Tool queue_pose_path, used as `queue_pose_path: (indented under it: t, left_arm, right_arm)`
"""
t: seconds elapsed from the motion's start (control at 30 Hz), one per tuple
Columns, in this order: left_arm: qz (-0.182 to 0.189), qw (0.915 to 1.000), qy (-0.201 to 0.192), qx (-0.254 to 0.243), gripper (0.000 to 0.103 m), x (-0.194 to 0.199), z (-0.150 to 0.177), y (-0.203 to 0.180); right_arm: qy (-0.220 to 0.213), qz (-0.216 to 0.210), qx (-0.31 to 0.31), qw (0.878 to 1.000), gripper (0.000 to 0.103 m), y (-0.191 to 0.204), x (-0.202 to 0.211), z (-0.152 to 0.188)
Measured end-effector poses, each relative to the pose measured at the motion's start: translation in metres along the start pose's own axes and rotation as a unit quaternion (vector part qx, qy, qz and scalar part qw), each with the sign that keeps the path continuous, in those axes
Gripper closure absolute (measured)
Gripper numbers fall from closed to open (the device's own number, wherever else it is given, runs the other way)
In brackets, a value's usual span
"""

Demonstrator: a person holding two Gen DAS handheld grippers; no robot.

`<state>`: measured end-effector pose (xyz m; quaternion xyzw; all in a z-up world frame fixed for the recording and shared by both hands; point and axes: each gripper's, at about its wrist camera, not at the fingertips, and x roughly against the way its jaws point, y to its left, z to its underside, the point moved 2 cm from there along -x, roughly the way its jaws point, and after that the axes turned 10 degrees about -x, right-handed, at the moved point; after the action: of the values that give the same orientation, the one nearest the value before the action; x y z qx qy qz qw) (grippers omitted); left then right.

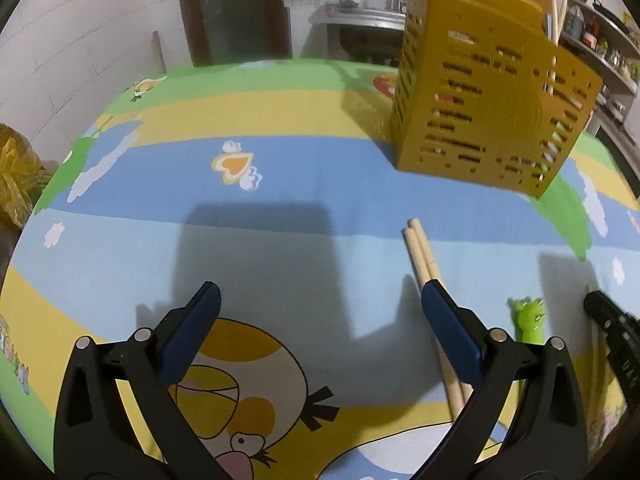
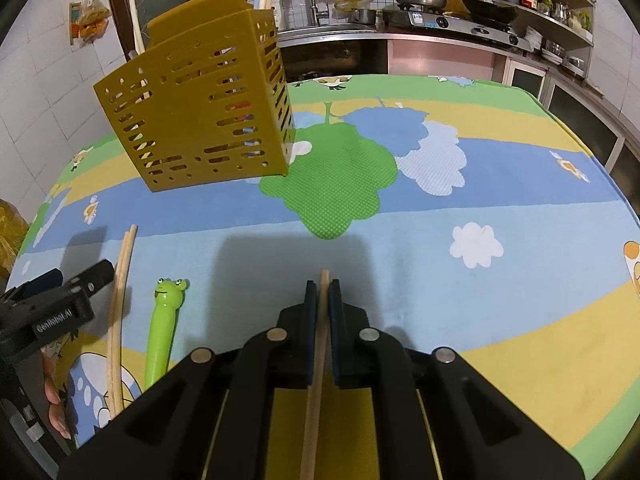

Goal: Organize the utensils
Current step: 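Grasp a chopstick with the right gripper while the left grasps another chopstick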

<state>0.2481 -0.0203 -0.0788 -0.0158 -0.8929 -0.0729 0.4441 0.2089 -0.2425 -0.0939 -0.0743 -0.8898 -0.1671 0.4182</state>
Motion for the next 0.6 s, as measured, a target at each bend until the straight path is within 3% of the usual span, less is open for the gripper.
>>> queue_pose_path:
  t: [0.6]
  left_arm:
    - [-0.007,0.9996,-0.017,-0.021,0.006,0.001,0.004,-0.011]
  right_arm:
    - [-0.003,-0.011,-0.009,1.0,0.097,-0.004,0.001,0.0]
